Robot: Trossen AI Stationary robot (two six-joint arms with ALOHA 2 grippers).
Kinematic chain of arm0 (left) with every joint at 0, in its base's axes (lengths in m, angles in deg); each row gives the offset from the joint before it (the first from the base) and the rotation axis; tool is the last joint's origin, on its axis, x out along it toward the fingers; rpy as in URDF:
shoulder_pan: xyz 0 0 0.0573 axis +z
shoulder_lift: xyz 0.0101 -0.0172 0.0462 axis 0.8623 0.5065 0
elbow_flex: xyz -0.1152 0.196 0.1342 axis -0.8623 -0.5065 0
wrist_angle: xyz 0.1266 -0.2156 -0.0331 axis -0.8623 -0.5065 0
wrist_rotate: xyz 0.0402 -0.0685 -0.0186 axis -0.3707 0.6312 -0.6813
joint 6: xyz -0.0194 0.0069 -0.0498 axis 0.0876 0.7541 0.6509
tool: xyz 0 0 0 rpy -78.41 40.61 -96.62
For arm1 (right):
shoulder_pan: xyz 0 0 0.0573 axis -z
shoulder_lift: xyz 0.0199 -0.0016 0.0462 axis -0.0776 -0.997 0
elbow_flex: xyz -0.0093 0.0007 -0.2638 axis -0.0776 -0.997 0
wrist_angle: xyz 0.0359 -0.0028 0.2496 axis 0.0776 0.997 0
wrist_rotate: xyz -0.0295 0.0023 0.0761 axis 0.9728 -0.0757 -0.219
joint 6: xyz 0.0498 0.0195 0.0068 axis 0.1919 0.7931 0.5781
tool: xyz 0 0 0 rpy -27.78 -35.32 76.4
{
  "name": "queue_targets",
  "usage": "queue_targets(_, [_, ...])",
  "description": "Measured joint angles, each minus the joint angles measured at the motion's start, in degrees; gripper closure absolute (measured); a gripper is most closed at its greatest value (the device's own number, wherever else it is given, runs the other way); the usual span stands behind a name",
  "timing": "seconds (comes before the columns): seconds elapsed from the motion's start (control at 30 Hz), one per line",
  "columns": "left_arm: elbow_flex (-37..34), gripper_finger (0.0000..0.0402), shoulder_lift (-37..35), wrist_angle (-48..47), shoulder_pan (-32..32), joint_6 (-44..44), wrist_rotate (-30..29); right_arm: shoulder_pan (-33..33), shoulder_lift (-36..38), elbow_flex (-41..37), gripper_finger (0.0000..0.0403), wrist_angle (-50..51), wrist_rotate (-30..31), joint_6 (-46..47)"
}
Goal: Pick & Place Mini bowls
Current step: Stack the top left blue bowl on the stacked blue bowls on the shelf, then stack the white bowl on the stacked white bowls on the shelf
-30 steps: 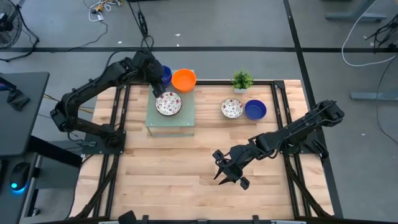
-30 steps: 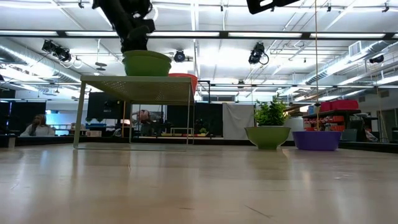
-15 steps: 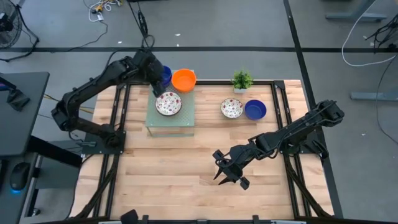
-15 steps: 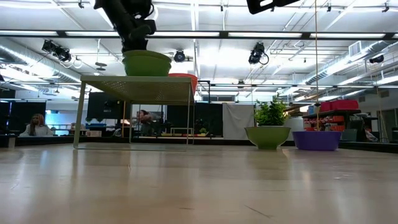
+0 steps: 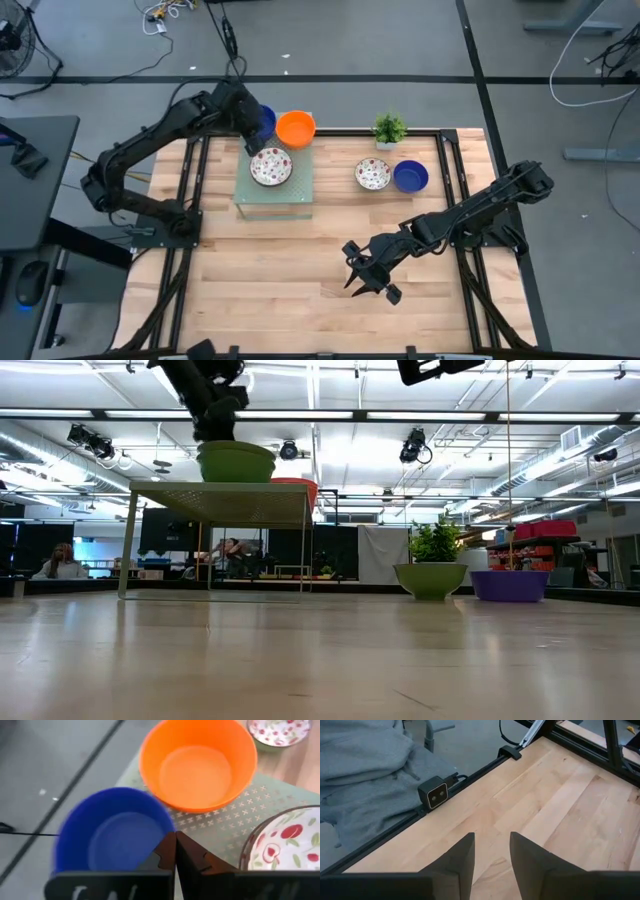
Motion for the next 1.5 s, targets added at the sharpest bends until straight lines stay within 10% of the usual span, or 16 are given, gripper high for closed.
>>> queue_targets(0.63, [-14.36, 0.0398, -7.01, 13.03, 4.63, -0.64, -5.17, 0.0, 0.0, 0.0, 0.0278, 1.95, 4.37, 1.9])
queue_targets(1.3, [-10.84, 0.0394, -7.48, 7.77, 2.57, 3.96, 2.45, 0.79, 0.0, 0.0, 0.0278, 1.9, 5.69, 1.51])
queue_targets(1.5, [-5.31, 0.0394, -8.31, 5.58, -0.83, 3.97, 2.43, 0.79, 1.21, 0.0, 0.0278, 6.32, 17.45, 4.71])
